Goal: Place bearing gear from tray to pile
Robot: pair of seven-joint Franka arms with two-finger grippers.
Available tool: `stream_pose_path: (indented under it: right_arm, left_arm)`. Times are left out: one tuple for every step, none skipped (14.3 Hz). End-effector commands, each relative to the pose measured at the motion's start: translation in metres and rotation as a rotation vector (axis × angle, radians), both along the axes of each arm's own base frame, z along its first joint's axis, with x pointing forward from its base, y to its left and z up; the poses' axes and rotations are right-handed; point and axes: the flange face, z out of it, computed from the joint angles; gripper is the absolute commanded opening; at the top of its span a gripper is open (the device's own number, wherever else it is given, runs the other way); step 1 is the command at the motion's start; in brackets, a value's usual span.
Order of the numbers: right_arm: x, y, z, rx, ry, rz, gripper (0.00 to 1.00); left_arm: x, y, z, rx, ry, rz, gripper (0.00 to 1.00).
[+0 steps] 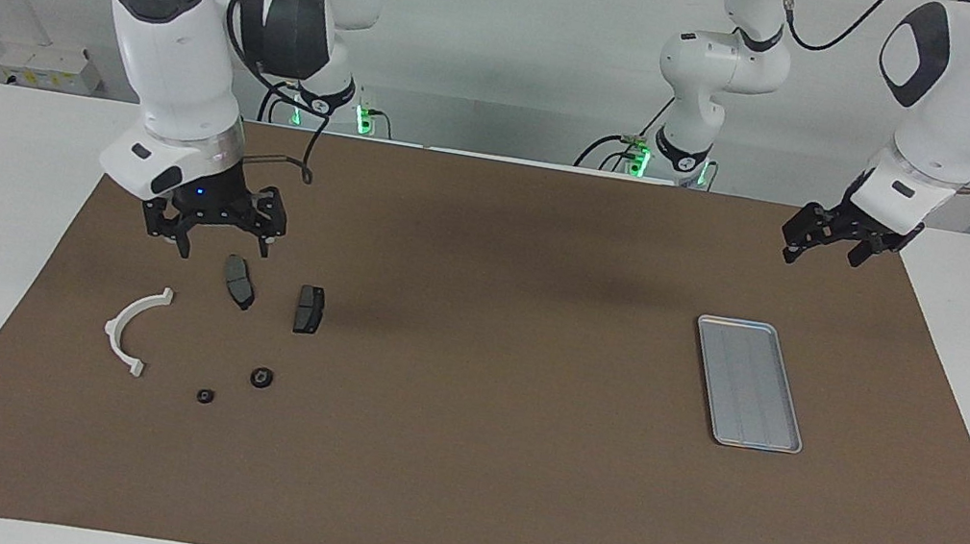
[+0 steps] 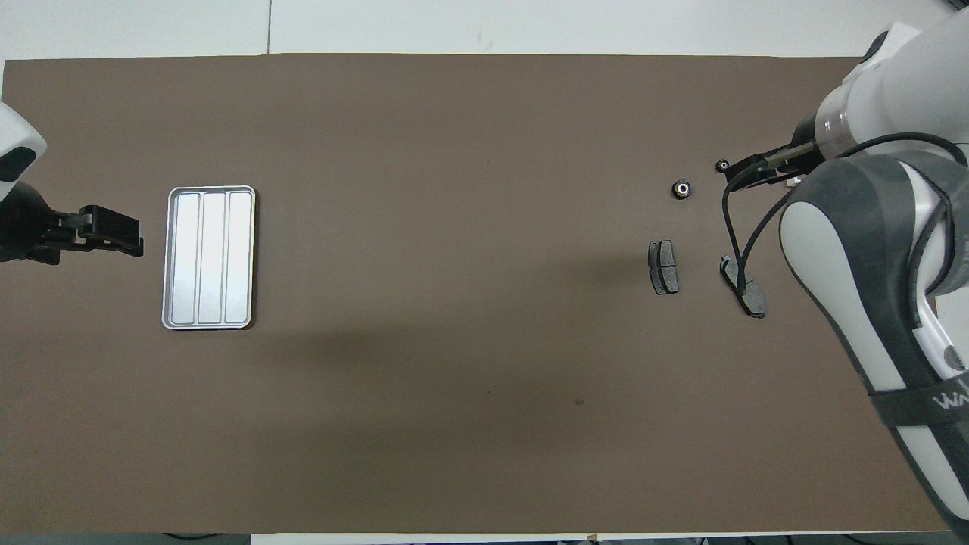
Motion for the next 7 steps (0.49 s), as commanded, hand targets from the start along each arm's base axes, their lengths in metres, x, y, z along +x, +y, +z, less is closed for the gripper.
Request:
stream_pose_path:
  right_arm:
    - [-0.018, -0.010, 0.024, -0.001, -0.006, -0.016, 1.00]
    - [-0.024, -0.015, 0.032, 0.000, 0.001, -0.028, 1.00]
    - [-0.030, -0.019, 0.039, 0.004, 0.007, -0.038, 1.00]
    - [-0.040, -0.016, 0.050, 0.031, 0.008, -0.043, 1.00]
    - [-0.051, -0.019, 0.061, 0.047, 0.003, -0.054, 1.00]
    - [-0.066, -0.027, 0.068, 0.060, 0.004, -0.074, 1.00]
    - [-0.082, -0.036, 0.073, 0.086, 0.001, -0.097, 1.00]
  left_arm:
    - [-0.007, 0.000, 0.004, -0.002, 0.002, -0.007, 1.00]
    - [-0.007, 0.001, 0.004, -0.002, 0.005, -0.005, 1.00]
    - [-0.007, 0.001, 0.003, 0.000, 0.006, -0.010, 1.00]
    - [-0.007, 0.001, 0.004, -0.001, 0.003, -0.013, 1.00]
    - [-0.007, 0.001, 0.003, -0.001, 0.005, -0.016, 1.00]
    - [-0.007, 0.001, 0.003, -0.001, 0.003, -0.013, 1.00]
    - [-0.007, 0.000, 0.003, 0.000, 0.003, -0.008, 1.00]
